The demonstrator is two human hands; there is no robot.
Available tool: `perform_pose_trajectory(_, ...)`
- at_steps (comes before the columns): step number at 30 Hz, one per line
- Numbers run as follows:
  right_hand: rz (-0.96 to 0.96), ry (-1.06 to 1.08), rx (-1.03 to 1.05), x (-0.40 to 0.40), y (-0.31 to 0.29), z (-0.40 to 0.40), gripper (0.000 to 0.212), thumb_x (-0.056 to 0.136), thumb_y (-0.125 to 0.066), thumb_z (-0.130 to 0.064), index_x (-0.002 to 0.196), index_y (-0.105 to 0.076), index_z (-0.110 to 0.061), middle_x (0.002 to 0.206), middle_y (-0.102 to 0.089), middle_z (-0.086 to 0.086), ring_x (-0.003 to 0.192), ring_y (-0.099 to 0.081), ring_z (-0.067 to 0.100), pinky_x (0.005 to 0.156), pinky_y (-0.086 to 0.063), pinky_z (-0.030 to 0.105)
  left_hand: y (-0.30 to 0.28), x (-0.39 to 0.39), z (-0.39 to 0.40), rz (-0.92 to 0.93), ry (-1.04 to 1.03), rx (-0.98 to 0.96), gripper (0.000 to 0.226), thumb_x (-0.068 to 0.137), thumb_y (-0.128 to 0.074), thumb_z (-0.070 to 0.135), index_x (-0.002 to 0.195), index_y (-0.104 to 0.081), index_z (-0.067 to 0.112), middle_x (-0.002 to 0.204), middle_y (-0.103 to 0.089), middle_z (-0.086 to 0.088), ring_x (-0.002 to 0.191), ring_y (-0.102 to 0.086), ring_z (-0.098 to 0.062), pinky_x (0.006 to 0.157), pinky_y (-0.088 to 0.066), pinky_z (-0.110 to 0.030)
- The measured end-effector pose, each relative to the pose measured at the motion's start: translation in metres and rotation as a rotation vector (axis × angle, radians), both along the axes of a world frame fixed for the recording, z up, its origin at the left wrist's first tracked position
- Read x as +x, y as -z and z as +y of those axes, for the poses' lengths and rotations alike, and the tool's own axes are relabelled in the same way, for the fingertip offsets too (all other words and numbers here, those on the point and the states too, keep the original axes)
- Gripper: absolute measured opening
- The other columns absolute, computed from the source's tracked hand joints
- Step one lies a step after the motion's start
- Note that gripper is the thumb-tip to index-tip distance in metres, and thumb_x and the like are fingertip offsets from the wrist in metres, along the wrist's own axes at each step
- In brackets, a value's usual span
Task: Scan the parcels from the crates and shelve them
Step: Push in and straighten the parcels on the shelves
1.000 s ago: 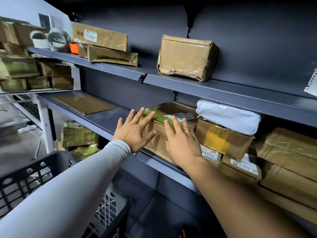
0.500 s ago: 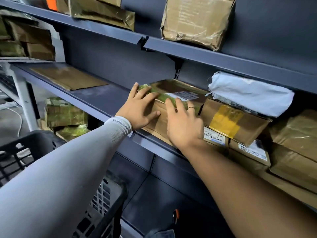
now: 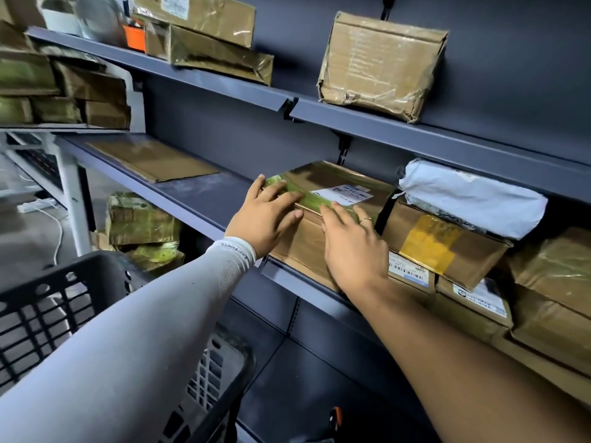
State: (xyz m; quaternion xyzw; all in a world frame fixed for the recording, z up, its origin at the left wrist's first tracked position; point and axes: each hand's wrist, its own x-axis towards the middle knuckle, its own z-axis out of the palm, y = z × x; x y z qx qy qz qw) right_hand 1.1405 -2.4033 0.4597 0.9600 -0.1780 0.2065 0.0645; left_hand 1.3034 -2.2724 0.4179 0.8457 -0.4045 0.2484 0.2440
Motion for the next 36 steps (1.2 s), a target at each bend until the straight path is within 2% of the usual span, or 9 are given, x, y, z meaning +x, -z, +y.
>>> perform_pose_trajectory(7, -0.042, -0.075, 0.050, -0.001, -0.005, 0.017, 0.049, 0.111, -0.037, -0.019, 0.157, -0.037, -0.035, 0.166, -0.032, -0.019, 0.156, -0.022, 0.024, 0.109, -0.044, 0.044, -0.014, -0.020, 0.035, -0.015, -0.048, -0.012, 0.065, 0.102, -0.026, 0.063, 0.142, -0.062, 0.028, 0.147, -0.056, -0.011, 0.144, -0.037, -0.044, 0.127, -0.019, -0.047)
perform_pose_trajectory(13, -0.106, -0.149, 0.114, -0.008, -0.003, 0.033, 0.045, 0.108, -0.044, -0.019, 0.152, -0.051, -0.032, 0.160, -0.044, -0.016, 0.154, -0.029, 0.025, 0.110, -0.046, 0.046, -0.017, -0.031, 0.059, -0.059, -0.052, -0.009, 0.055, 0.104, -0.036, 0.056, 0.134, -0.069, 0.023, 0.130, -0.063, -0.014, 0.130, -0.050, -0.043, 0.119, -0.036, -0.051)
perform_pose_trajectory(16, -0.154, -0.185, 0.124, -0.012, 0.002, 0.039, 0.043, 0.105, -0.052, -0.017, 0.145, -0.058, -0.030, 0.155, -0.052, -0.015, 0.150, -0.039, 0.028, 0.105, -0.050, 0.050, -0.017, -0.039, 0.072, -0.095, -0.058, 0.048, 0.056, 0.103, -0.037, 0.057, 0.140, -0.063, 0.025, 0.136, -0.061, -0.015, 0.134, -0.046, -0.044, 0.118, -0.038, -0.054)
perform_pose_trajectory(19, -0.242, -0.228, 0.115, -0.018, 0.008, 0.038, 0.040, 0.099, -0.062, -0.015, 0.136, -0.067, -0.027, 0.145, -0.062, -0.012, 0.141, -0.051, 0.031, 0.097, -0.056, 0.050, -0.019, -0.045, 0.083, -0.076, -0.079, 0.152, 0.065, 0.100, -0.031, 0.068, 0.152, -0.049, 0.033, 0.153, -0.049, -0.015, 0.147, -0.036, -0.046, 0.116, -0.038, -0.062)
perform_pose_trajectory(22, -0.221, -0.265, 0.109, -0.026, 0.012, 0.034, 0.039, 0.102, -0.059, -0.018, 0.139, -0.065, -0.026, 0.146, -0.061, -0.011, 0.142, -0.050, 0.031, 0.098, -0.054, 0.048, -0.025, -0.054, 0.088, -0.075, -0.119, 0.184, 0.069, 0.098, -0.024, 0.074, 0.156, -0.040, 0.040, 0.160, -0.043, -0.011, 0.152, -0.028, -0.039, 0.116, -0.036, -0.066)
perform_pose_trajectory(25, -0.251, -0.277, 0.092, -0.030, 0.007, 0.034, 0.038, 0.101, -0.060, -0.022, 0.139, -0.064, -0.023, 0.145, -0.062, -0.004, 0.140, -0.051, 0.033, 0.097, -0.057, 0.050, -0.025, -0.055, 0.086, -0.202, -0.040, 0.139, 0.057, 0.105, -0.036, 0.055, 0.147, -0.058, 0.024, 0.141, -0.060, -0.022, 0.138, -0.043, -0.038, 0.123, -0.026, -0.054)
perform_pose_trajectory(28, -0.016, -0.176, 0.072, -0.028, -0.005, 0.035, 0.058, 0.105, -0.049, -0.045, 0.159, -0.036, -0.028, 0.166, -0.035, -0.004, 0.153, -0.028, 0.027, 0.109, -0.045, 0.053, -0.027, -0.054, 0.083, -0.149, -0.058, 0.164, 0.057, 0.107, -0.029, 0.057, 0.148, -0.057, 0.030, 0.145, -0.058, -0.018, 0.138, -0.046, -0.044, 0.122, -0.032, -0.056)
perform_pose_trajectory(30, 0.072, -0.129, 0.075, -0.026, -0.012, 0.033, 0.065, 0.105, -0.045, -0.054, 0.163, -0.023, -0.033, 0.172, -0.020, -0.006, 0.158, -0.017, 0.027, 0.112, -0.042, 0.055, -0.026, -0.054, 0.079, -0.111, -0.070, 0.163, 0.058, 0.107, -0.025, 0.057, 0.147, -0.058, 0.032, 0.146, -0.057, -0.016, 0.136, -0.045, -0.049, 0.120, -0.034, -0.053)
perform_pose_trajectory(36, 0.091, -0.142, 0.082, -0.027, -0.016, 0.030, 0.058, 0.107, -0.045, -0.050, 0.161, -0.028, -0.035, 0.169, -0.028, -0.010, 0.156, -0.020, 0.030, 0.111, -0.046, 0.048, -0.022, -0.061, 0.074, -0.050, -0.075, 0.110, 0.058, 0.105, -0.025, 0.057, 0.144, -0.061, 0.032, 0.145, -0.058, -0.018, 0.138, -0.040, -0.050, 0.114, -0.042, -0.057)
